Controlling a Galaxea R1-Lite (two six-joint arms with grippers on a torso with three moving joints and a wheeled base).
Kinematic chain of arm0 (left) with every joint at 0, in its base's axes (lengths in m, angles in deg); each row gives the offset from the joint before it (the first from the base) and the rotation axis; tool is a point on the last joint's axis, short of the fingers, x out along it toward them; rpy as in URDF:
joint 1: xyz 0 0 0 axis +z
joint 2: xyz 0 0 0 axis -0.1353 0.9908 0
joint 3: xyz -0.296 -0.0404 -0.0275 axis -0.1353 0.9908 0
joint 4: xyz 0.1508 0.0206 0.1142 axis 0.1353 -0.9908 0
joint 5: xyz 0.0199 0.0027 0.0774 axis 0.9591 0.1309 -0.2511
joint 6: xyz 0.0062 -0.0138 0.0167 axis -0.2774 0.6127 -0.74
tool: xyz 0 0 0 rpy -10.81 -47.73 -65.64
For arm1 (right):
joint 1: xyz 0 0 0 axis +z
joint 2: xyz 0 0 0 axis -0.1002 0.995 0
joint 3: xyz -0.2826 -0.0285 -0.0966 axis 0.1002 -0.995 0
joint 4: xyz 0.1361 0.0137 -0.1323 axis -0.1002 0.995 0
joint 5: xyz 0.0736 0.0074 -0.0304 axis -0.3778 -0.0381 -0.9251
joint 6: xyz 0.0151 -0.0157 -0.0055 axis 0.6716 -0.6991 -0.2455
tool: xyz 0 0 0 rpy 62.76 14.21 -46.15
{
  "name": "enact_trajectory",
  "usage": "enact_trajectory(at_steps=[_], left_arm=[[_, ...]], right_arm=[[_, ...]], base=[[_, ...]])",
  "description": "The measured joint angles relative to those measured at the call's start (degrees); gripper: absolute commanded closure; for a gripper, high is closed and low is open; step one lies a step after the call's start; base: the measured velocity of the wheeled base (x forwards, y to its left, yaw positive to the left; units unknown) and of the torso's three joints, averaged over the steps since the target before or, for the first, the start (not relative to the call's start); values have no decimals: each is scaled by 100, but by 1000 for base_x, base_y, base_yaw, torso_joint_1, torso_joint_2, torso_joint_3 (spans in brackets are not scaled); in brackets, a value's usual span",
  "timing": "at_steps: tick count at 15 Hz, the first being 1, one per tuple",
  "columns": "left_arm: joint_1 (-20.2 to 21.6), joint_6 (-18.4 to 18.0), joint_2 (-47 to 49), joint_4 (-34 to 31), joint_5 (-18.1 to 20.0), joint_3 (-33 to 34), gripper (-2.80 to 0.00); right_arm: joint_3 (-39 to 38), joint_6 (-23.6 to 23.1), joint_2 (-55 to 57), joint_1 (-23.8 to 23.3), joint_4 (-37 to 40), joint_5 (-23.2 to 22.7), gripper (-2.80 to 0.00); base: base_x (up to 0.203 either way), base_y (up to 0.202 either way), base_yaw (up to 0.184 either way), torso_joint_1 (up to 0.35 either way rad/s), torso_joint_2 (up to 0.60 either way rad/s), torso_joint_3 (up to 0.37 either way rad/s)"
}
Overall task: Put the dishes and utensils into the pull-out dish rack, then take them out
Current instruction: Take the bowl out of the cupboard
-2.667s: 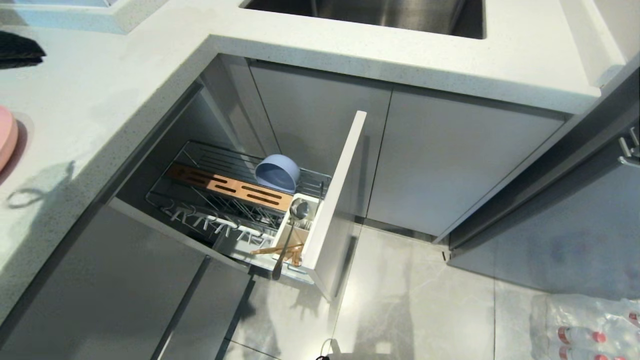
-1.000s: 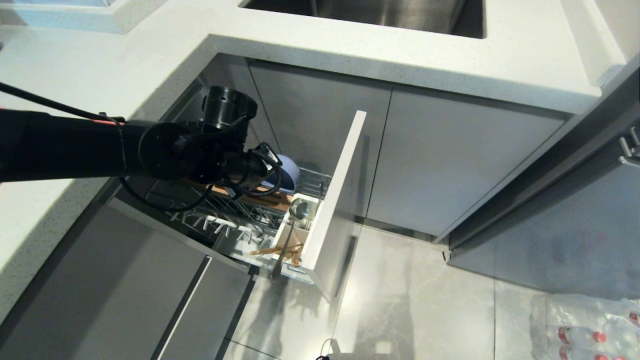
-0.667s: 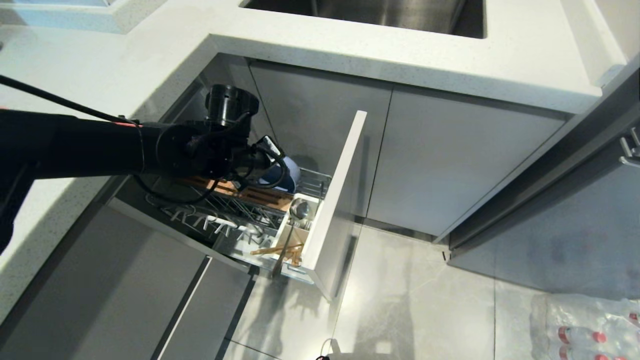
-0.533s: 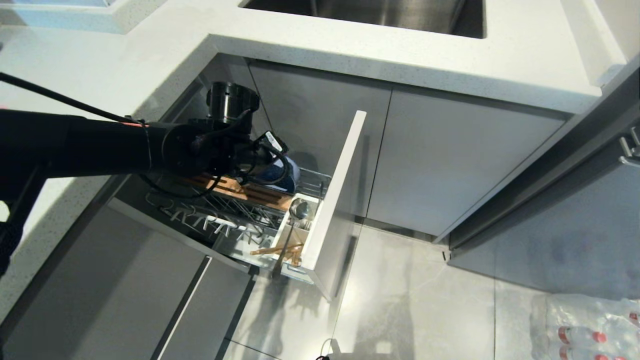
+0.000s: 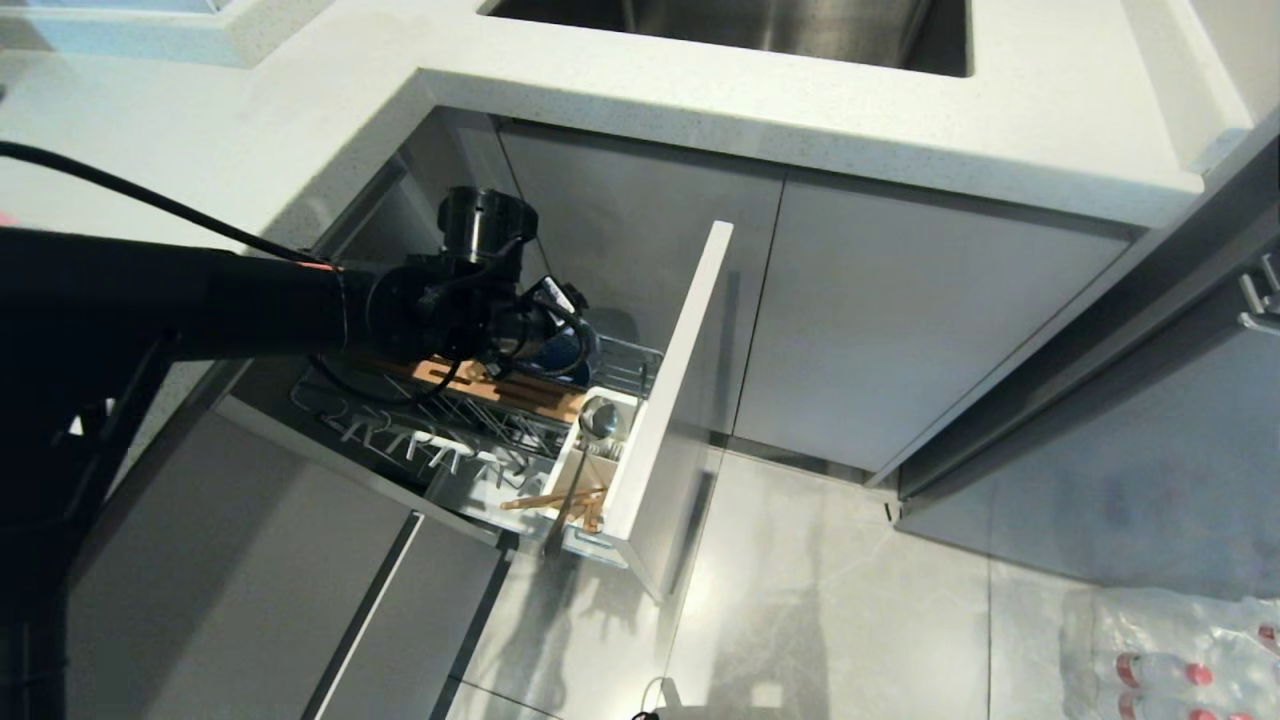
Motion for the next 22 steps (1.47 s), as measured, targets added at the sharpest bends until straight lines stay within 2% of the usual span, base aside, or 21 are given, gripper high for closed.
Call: enact_trajectory(at_steps=[5, 9, 17, 18, 22], left_arm=[[9, 18, 206, 33, 394, -211, -280], [64, -19, 406, 278, 516, -384, -280], [190, -56, 690, 284, 676, -697, -280], [196, -58, 702, 282, 678, -705, 0], [201, -67, 721, 280, 676, -711, 0]], right_arm=[[0, 0, 0, 2, 2, 0, 0], [0, 0, 0, 2, 2, 0, 0], [0, 0, 0, 0, 0, 0, 0], [0, 0, 0, 0, 0, 0, 0], [0, 0, 0, 0, 0, -1, 0]], base=[[0, 0, 0, 0, 0, 0], [0, 0, 0, 0, 0, 0], [0, 0, 0, 0, 0, 0], [0, 0, 0, 0, 0, 0], [0, 0, 0, 0, 0, 0]])
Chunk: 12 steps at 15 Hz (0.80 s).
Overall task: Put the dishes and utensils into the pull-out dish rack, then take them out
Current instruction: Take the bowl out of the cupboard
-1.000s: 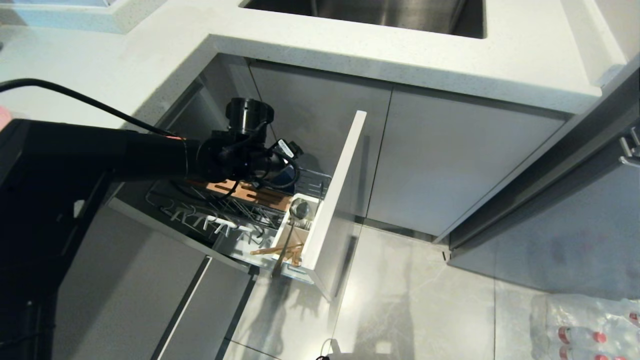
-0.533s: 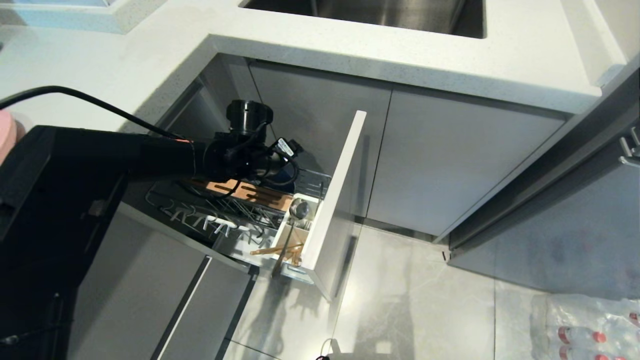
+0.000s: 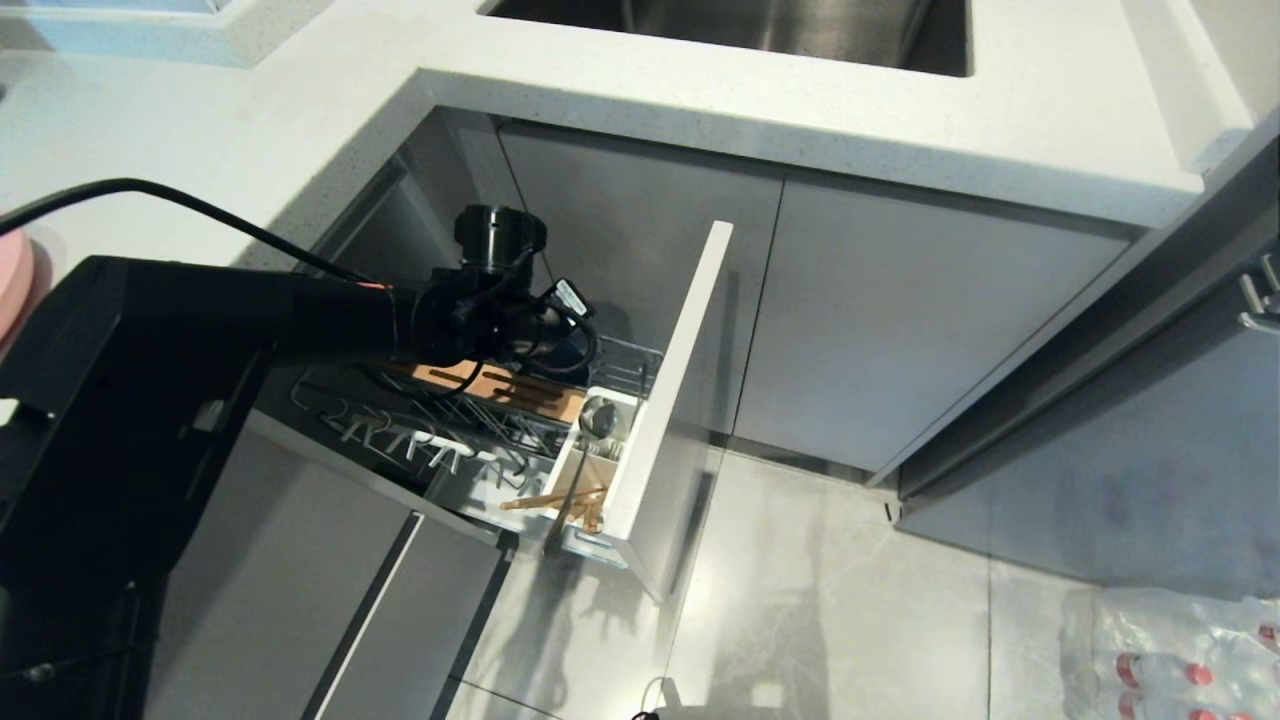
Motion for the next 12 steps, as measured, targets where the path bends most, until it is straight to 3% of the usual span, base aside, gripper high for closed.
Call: enact_trajectory(at_steps=[12], left_arm=[[-102, 35, -401, -6, 4, 227, 0]], right_arm=[[0, -1, 0, 2, 0, 1, 0]], base=[[0, 0, 0, 0, 0, 0]])
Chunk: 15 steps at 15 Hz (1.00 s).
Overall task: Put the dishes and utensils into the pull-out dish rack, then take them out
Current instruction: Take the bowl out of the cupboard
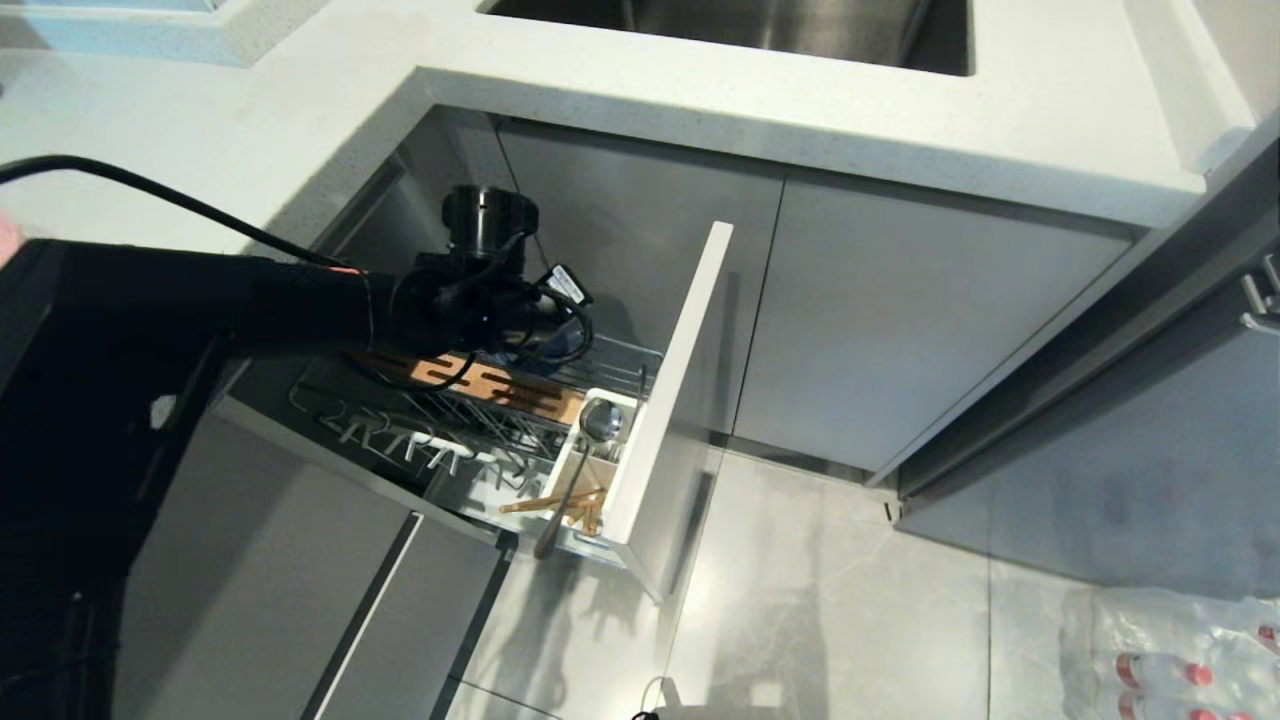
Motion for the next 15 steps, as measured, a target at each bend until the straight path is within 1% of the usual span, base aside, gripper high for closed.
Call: enact_trajectory(at_steps=[5, 8, 12, 15], left_arm=[[-225, 33, -819, -60, -2, 300, 0], [-471, 39, -1470, -169, 3, 517, 0], [-1026, -62, -2525, -940, 6, 615, 0], [-1288, -531, -3397, -1673, 117, 578, 0]], right_arm=[[0, 1, 0, -2, 2, 0, 0], [0, 1, 0, 0, 0, 0, 0], [0, 1, 0, 0, 0, 0, 0], [0, 1, 0, 0, 0, 0, 0]], base=[[0, 0, 0, 0, 0, 0], [0, 0, 0, 0, 0, 0], [0, 0, 0, 0, 0, 0], [0, 0, 0, 0, 0, 0]])
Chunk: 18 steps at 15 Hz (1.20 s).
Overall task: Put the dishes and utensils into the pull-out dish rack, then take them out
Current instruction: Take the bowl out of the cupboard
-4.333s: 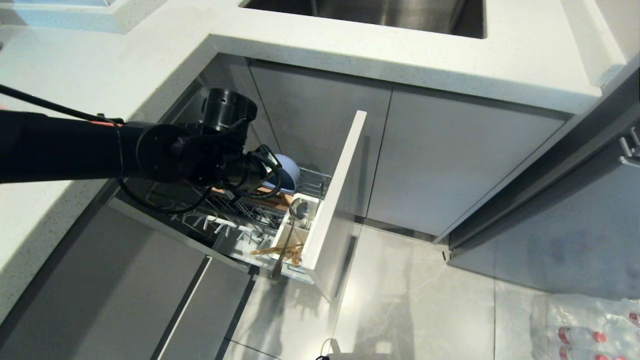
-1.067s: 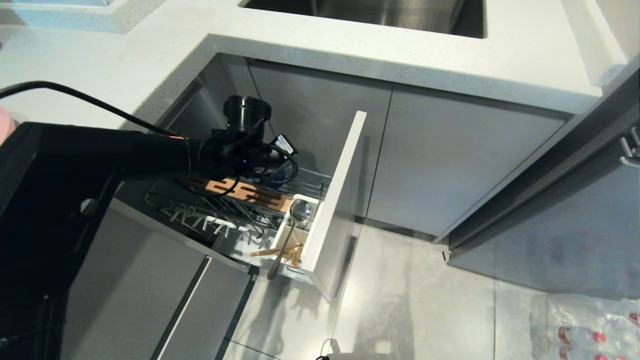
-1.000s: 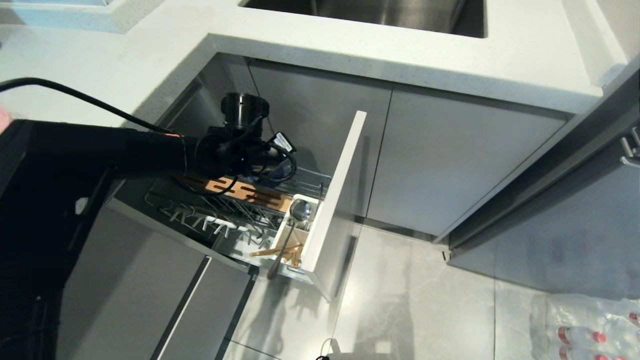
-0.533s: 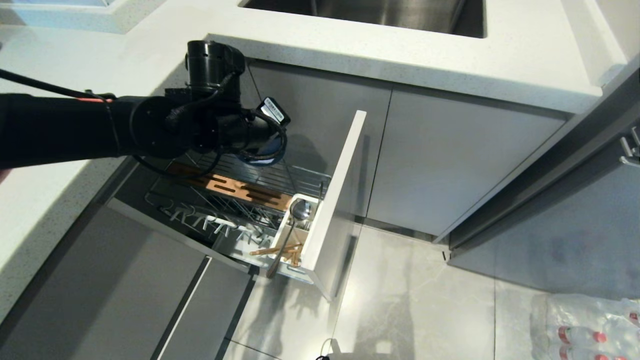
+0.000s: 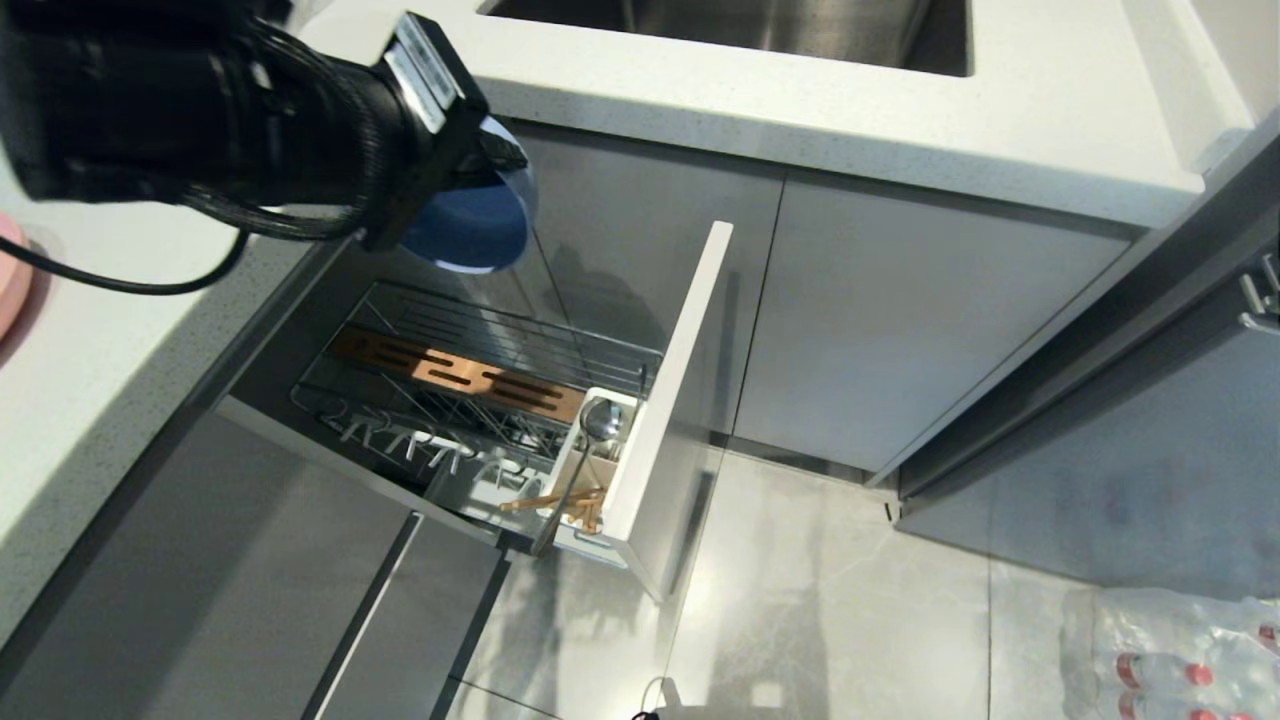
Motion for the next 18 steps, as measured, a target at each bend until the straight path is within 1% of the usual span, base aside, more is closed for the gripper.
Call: enact_trajectory(at_steps=[2, 3, 4, 5, 6, 8, 9, 12, 15, 17, 18], left_arm=[[28, -403, -615, -465, 240, -85, 0], [193, -665, -888, -703, 382, -132, 0], [529, -986, -1164, -966, 558, -179, 0], [946, -1287, -1379, -1152, 735, -231, 0], [1451, -1606, -1563, -1286, 930, -305, 0], [2571, -2272, -1849, -1486, 1282, -519, 0], [3159, -2611, -1953, -1609, 1396, -660, 0], [4731, -3349, -2111, -2106, 1553, -971, 0], [6235, -4100, -2114, -2617, 1695, -1100, 0], [7054, -4742, -1979, -3108, 1827, -1184, 0], [7330, -5106, -1841, -3510, 1865, -1283, 0]], right_arm=[[0, 0, 0, 0, 0, 0, 0], [0, -2, 0, 0, 2, 0, 0], [0, 0, 0, 0, 0, 0, 0], [0, 0, 0, 0, 0, 0, 0], [0, 0, 0, 0, 0, 0, 0], [0, 0, 0, 0, 0, 0, 0], [0, 0, 0, 0, 0, 0, 0], [0, 0, 0, 0, 2, 0, 0], [0, 0, 0, -2, 2, 0, 0], [0, 0, 0, 0, 1, 0, 0], [0, 0, 0, 0, 0, 0, 0]], base=[[0, 0, 0, 0, 0, 0], [0, 0, 0, 0, 0, 0], [0, 0, 0, 0, 0, 0], [0, 0, 0, 0, 0, 0], [0, 0, 0, 0, 0, 0], [0, 0, 0, 0, 0, 0], [0, 0, 0, 0, 0, 0], [0, 0, 0, 0, 0, 0], [0, 0, 0, 0, 0, 0], [0, 0, 0, 0, 0, 0], [0, 0, 0, 0, 0, 0]])
